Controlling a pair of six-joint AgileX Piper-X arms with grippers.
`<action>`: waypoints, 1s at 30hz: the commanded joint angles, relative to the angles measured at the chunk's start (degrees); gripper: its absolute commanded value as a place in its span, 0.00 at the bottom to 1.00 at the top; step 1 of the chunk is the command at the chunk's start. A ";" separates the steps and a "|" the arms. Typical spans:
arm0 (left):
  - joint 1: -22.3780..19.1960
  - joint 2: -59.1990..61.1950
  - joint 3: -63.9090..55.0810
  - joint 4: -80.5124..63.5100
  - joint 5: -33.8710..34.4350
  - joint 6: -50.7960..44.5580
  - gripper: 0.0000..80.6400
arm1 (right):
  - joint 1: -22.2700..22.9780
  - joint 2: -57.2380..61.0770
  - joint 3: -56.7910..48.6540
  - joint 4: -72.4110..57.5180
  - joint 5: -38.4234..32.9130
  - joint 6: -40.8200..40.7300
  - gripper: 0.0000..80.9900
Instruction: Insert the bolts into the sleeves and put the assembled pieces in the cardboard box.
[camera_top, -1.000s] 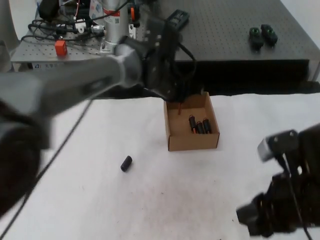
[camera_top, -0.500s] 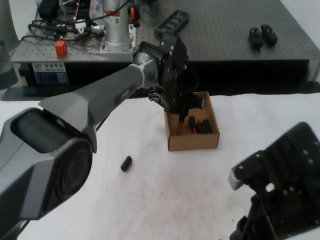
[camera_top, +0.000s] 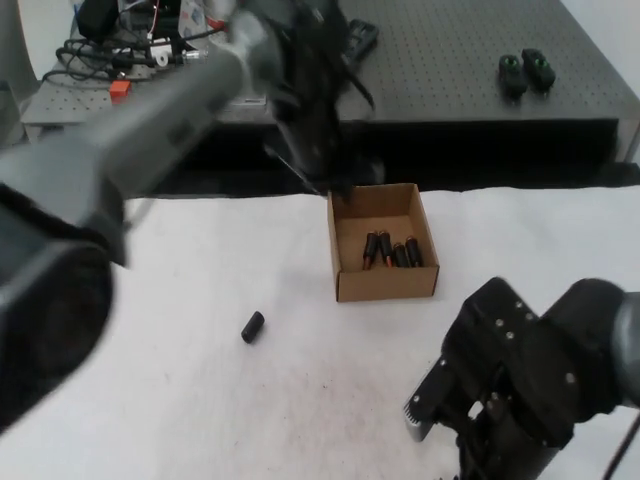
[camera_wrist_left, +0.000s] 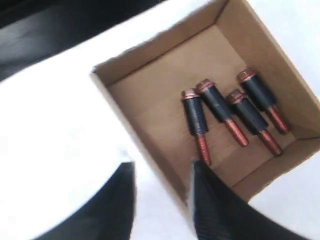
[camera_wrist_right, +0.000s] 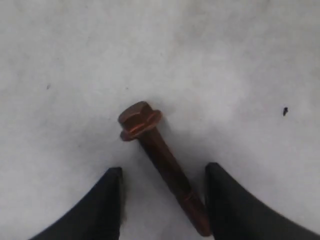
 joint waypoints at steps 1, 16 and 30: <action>0.77 -1.09 1.62 0.53 -0.86 1.35 0.33 | 0.42 1.33 -0.47 -2.57 0.43 -0.78 0.45; 1.46 -6.13 26.02 -5.82 4.06 14.29 0.58 | 0.39 3.01 -0.57 -7.13 -0.43 1.10 0.03; -0.03 -3.60 26.03 -3.20 -5.45 12.06 0.51 | 0.39 -0.99 -0.60 -6.05 -0.43 2.25 0.03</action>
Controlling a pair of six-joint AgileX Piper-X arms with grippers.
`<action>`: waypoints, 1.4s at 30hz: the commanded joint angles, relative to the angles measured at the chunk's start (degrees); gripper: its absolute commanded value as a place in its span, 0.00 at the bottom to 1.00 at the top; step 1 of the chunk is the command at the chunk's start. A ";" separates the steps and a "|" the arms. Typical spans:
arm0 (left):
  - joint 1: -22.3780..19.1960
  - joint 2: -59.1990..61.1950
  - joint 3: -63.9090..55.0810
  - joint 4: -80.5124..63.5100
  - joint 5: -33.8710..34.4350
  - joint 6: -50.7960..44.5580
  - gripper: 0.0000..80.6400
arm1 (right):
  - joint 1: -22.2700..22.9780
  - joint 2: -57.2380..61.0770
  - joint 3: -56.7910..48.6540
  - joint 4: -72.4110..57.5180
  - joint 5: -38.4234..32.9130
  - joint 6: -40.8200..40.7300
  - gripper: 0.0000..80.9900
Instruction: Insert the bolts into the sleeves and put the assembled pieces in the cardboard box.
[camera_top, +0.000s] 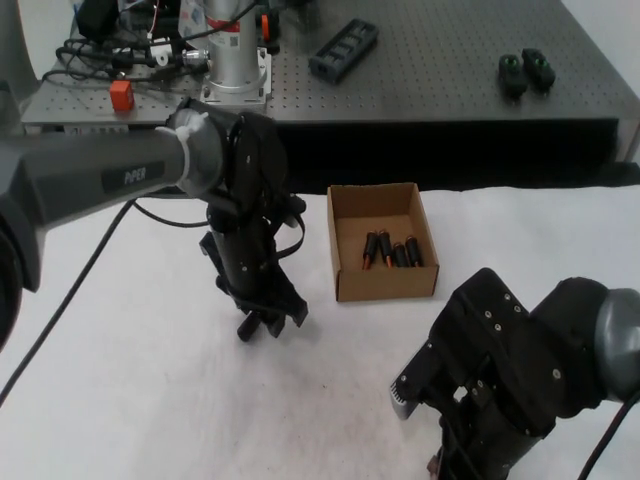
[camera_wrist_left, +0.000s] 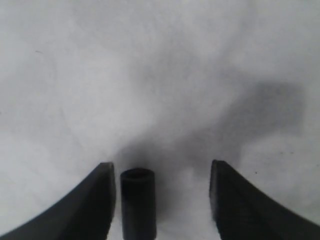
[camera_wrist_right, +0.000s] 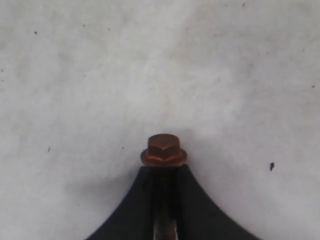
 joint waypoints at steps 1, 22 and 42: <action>-0.05 0.17 -0.10 0.56 -1.10 -1.52 0.51 | 0.15 -1.04 0.06 -0.94 -0.09 0.39 0.03; -0.05 0.17 0.44 1.90 -0.57 -1.18 0.00 | 0.15 -2.39 0.06 -1.57 -0.09 2.85 0.03; -2.27 -42.73 50.82 -67.11 45.21 -18.73 0.01 | -3.81 -25.77 12.20 -66.80 -27.70 43.35 0.03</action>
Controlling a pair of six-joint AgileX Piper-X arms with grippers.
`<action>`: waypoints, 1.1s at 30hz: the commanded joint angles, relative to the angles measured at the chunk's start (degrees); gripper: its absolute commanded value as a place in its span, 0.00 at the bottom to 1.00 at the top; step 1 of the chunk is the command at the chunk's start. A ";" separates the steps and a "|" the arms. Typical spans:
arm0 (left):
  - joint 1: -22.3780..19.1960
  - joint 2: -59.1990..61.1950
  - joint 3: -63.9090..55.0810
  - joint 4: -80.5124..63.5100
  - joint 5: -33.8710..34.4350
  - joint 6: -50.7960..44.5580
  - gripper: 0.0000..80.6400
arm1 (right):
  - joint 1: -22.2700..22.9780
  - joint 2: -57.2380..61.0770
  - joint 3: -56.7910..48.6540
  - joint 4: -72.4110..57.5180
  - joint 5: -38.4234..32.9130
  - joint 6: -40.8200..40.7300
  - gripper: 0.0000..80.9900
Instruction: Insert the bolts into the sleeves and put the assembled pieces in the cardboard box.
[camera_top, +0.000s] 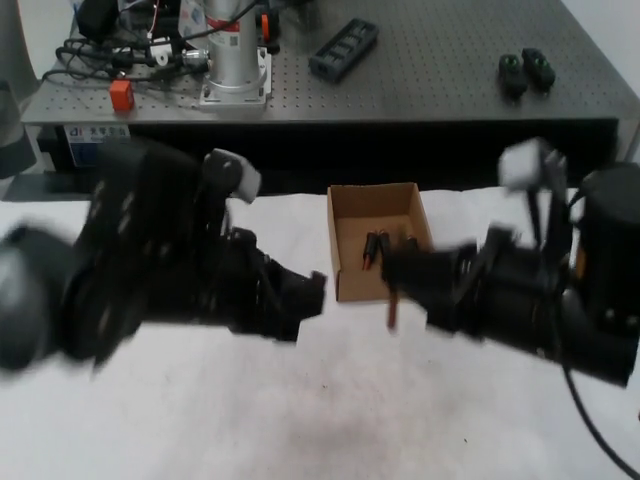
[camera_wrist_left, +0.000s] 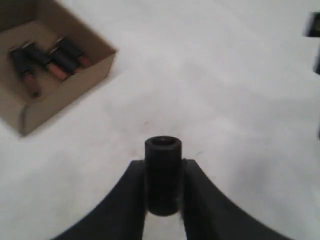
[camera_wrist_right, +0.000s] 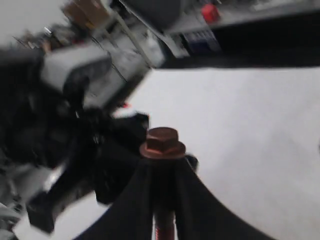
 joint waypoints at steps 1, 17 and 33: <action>-1.72 -3.65 2.98 -10.74 7.05 -3.32 0.01 | -0.12 1.11 1.26 -26.92 -8.02 15.24 0.03; -5.26 -7.19 3.02 -10.63 5.55 -3.32 0.01 | -0.50 1.93 1.26 -26.36 -10.11 16.56 0.03; -5.26 -7.88 3.02 -10.63 8.09 -1.83 0.01 | -0.50 1.93 1.26 -24.08 -10.37 16.53 0.03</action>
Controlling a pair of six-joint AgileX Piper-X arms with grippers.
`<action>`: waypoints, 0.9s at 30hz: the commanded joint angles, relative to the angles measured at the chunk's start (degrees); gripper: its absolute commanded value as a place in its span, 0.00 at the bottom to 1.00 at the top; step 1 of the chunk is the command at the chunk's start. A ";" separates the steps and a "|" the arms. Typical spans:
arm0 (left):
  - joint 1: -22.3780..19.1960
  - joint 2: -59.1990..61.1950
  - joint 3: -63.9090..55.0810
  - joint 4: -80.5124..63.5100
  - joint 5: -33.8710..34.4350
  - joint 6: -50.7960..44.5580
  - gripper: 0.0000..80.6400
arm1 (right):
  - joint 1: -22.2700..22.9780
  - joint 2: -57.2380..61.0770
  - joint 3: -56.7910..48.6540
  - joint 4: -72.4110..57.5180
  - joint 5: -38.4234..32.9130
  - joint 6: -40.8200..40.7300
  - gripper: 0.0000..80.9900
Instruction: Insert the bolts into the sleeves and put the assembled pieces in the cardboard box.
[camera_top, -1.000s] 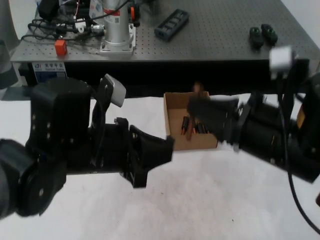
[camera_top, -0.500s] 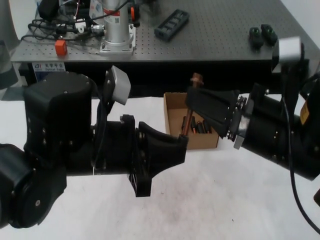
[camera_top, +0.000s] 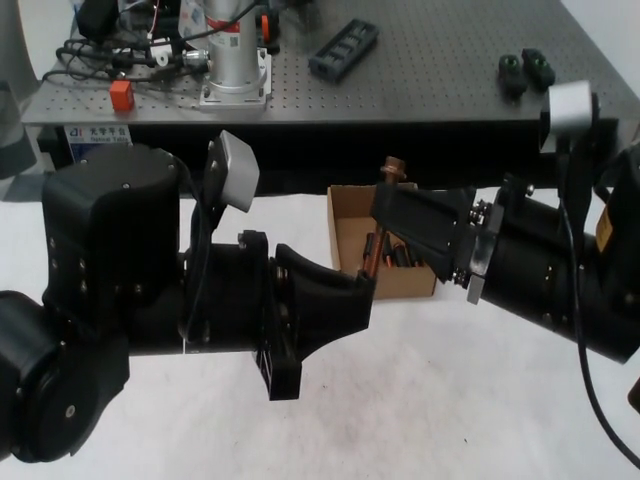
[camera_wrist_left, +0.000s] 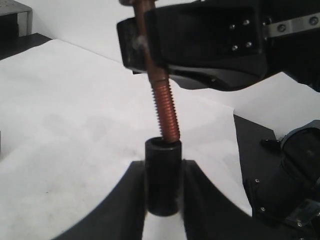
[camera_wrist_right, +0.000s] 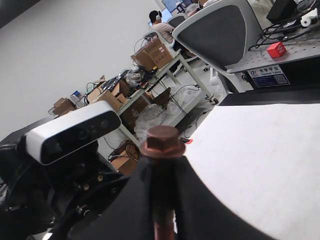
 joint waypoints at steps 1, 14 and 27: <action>-0.15 -0.94 -0.44 -1.53 1.60 1.00 0.01 | -0.22 0.28 -0.10 0.71 -0.55 -0.82 0.03; -0.15 -0.94 -0.44 -1.53 -0.19 1.12 0.01 | -0.22 0.28 -0.10 2.95 -5.25 -0.92 0.03; -0.15 -0.94 -0.44 -1.53 -8.39 3.45 0.01 | -2.11 -0.71 -0.10 5.04 -8.06 -4.36 0.54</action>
